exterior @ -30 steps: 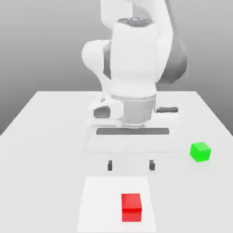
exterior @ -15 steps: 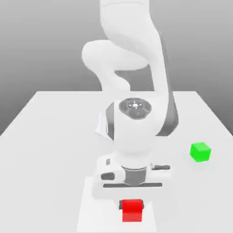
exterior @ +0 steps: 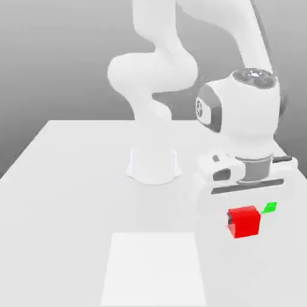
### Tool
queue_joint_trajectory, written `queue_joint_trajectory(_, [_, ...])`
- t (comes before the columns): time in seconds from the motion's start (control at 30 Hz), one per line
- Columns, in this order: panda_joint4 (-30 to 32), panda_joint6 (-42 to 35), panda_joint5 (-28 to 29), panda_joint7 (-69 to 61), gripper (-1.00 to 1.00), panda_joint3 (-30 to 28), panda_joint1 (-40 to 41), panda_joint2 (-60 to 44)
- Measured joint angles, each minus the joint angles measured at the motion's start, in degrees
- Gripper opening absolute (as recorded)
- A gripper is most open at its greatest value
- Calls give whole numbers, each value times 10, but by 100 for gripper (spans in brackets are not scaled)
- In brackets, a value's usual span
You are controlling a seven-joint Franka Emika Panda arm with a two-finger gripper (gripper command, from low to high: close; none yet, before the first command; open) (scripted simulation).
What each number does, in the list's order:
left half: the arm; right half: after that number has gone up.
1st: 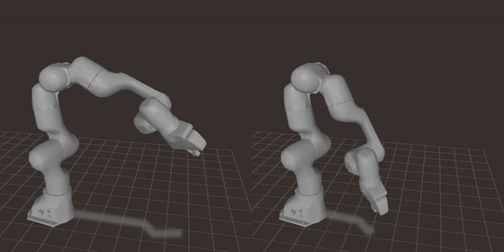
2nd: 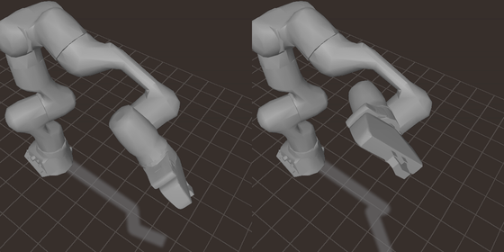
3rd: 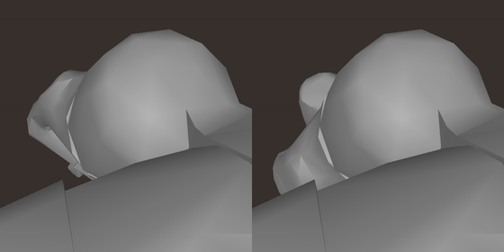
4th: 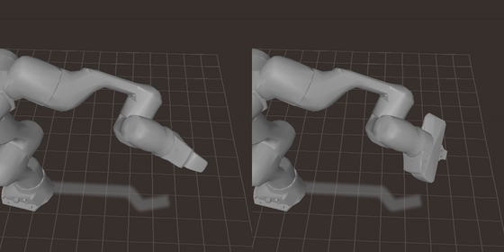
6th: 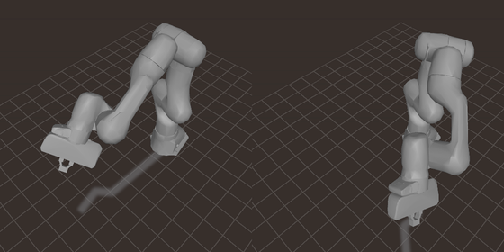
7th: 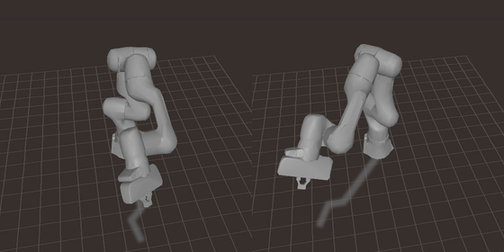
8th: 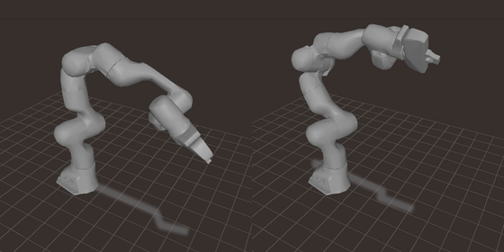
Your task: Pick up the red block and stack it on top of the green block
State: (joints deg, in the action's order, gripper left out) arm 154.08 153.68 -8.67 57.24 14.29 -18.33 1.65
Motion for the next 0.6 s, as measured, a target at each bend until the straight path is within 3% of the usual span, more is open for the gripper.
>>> queue_joint_trajectory(0.37, [84,-12,-41,149,-100,128,-139,95])
queue_joint_trajectory(0.6, [90,21,49,235,-100,166,-112,54])
